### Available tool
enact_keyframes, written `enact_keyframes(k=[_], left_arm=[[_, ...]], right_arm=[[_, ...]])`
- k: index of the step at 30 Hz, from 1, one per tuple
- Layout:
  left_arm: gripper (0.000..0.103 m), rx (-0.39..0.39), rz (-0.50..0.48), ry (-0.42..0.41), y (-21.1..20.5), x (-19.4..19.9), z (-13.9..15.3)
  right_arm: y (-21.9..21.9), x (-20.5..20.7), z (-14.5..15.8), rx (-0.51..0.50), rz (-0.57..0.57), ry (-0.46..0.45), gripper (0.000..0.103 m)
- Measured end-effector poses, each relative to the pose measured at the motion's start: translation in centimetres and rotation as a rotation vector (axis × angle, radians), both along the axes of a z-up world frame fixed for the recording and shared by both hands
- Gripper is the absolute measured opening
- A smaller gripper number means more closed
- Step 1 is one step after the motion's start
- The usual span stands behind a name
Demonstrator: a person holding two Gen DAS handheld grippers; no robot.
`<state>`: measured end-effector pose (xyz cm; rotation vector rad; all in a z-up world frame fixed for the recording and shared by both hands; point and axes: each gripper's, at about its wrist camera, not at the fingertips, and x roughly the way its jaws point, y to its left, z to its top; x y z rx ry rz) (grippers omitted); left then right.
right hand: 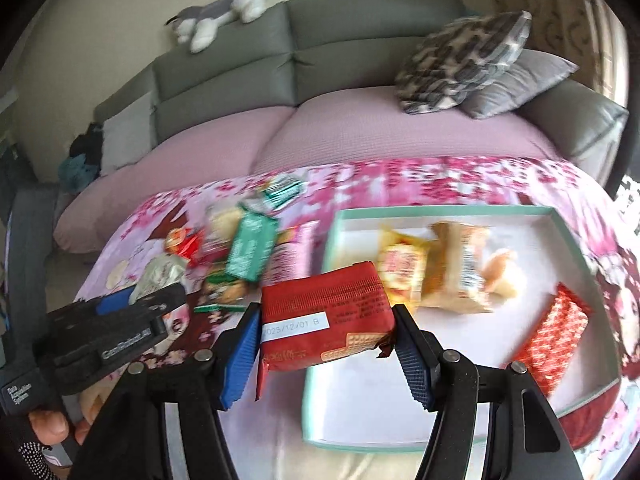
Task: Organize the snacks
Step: 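Carry the white pouch with the left tool while the right tool carries the red box into the tray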
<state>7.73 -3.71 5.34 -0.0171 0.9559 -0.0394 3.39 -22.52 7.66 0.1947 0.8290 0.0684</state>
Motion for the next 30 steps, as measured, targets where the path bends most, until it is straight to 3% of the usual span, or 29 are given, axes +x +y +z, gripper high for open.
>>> enact_keyframes(k=[18,23,30], left_arm=[[0.055,-0.025,-0.295,0.005,-12.1,-2.2,0.4],[0.055,-0.016,-0.359,0.027,-14.9,-2.7,-0.5],[0.055,-0.012,-0.372,0.064,-15.9,-2.2,-1.9]], right_arm=[[-15.0,-3.6,-1.6,-0.001,-0.399,0.061,0.067],[-16.3,-4.3,-1.7,-0.005,-0.436,0.071,0.067],[-16.2,-4.2,-2.4,0.001,-0.426,0.091,0.067]])
